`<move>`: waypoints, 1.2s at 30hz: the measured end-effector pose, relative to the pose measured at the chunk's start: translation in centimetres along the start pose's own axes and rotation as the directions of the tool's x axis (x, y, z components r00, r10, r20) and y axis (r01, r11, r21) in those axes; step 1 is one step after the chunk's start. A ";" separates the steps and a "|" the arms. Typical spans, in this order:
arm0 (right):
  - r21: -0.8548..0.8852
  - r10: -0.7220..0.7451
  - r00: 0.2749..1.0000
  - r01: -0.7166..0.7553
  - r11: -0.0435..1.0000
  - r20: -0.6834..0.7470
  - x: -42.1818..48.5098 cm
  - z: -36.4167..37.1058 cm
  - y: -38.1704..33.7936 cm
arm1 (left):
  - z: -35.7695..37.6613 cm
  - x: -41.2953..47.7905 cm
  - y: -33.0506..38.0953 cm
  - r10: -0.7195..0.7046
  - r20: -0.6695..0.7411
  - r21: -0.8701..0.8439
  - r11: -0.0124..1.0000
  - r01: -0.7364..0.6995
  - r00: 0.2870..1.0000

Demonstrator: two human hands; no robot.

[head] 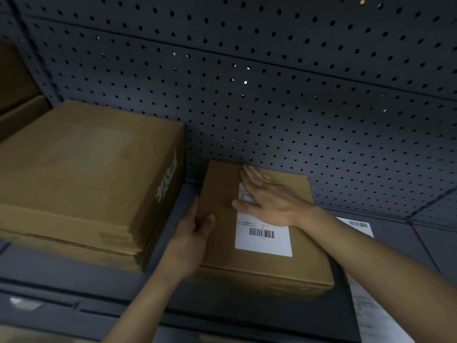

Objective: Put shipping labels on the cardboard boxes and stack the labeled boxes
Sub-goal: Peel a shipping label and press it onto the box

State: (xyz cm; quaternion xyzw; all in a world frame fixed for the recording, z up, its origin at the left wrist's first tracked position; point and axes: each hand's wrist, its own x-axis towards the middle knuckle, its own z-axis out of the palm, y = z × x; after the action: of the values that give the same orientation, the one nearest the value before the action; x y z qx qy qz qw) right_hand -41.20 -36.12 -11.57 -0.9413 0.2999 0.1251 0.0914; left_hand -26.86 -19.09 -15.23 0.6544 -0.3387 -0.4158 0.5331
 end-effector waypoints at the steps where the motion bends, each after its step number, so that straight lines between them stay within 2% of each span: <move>1: 0.023 0.009 1.000 -0.008 1.000 -0.008 -0.2 -0.1 -0.3 | 0.0 -0.1 0.1 -0.002 -0.007 0.001 1.000 0.002 1.000; 4: 0.172 0.043 0.996 -0.029 0.985 -0.080 -2.3 -0.2 -2.0 | 0.0 -0.3 0.3 0.010 -0.002 0.002 1.000 -0.010 1.000; 6: 0.219 0.063 0.995 -0.046 0.975 -0.072 -4.4 0.2 -3.7 | 0.0 -0.1 0.1 0.007 0.002 -0.003 1.000 -0.007 1.000; 10: 0.110 0.044 0.998 -0.038 0.993 -0.049 -6.9 1.5 -7.7 | 0.1 0.2 -0.2 0.013 -0.020 0.057 0.998 -0.012 1.000; 14: 0.157 0.014 0.995 0.002 0.988 -0.098 -7.5 2.7 -10.8 | 0.1 0.5 -0.6 0.005 -0.061 0.114 0.994 0.002 0.998; 16: 0.115 0.010 0.990 0.006 0.993 -0.142 -7.6 4.0 -11.8 | 0.2 0.5 -0.6 0.005 -0.065 0.125 0.992 0.004 0.998; 18: 0.069 0.008 0.994 0.000 0.998 -0.111 -7.2 5.7 -12.3 | 0.3 0.5 -0.4 -0.015 -0.064 0.105 0.994 0.021 0.998; 20: 0.053 0.011 0.988 -0.003 0.999 -0.154 -7.1 6.8 -12.4 | 0.2 0.5 -0.2 -0.030 -0.056 0.078 0.996 0.034 0.998; 22: 0.111 -0.001 0.993 0.015 0.994 -0.119 -8.1 6.0 -12.4 | 0.1 0.5 -0.2 -0.031 -0.049 0.082 0.996 0.034 0.998; 24: 0.168 0.015 0.978 0.020 0.986 -0.207 -8.7 4.3 -11.8 | 0.0 0.6 -0.3 -0.029 -0.046 0.078 0.996 0.033 0.999; 25: 0.201 0.019 0.985 0.016 0.979 -0.173 -9.3 3.5 -11.2 | -0.1 0.5 -0.3 -0.035 -0.045 0.065 0.997 0.038 0.998; 28: 0.115 0.058 0.985 -0.039 0.993 -0.164 -10.1 3.4 -9.2 | 0.1 0.4 -0.1 -0.035 -0.029 0.036 0.999 0.036 0.999; 36: 0.114 0.249 0.964 -0.238 0.965 -0.090 -14.1 4.6 -5.3 | 0.1 0.2 -0.3 -0.029 -0.030 0.030 0.999 0.030 0.999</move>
State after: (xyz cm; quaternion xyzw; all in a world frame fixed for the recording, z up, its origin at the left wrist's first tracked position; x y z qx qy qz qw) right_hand -50.01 -23.07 -11.34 -0.8966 0.4237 0.0712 0.1076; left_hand -26.90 -19.25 -15.53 0.6735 -0.3274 -0.4086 0.5217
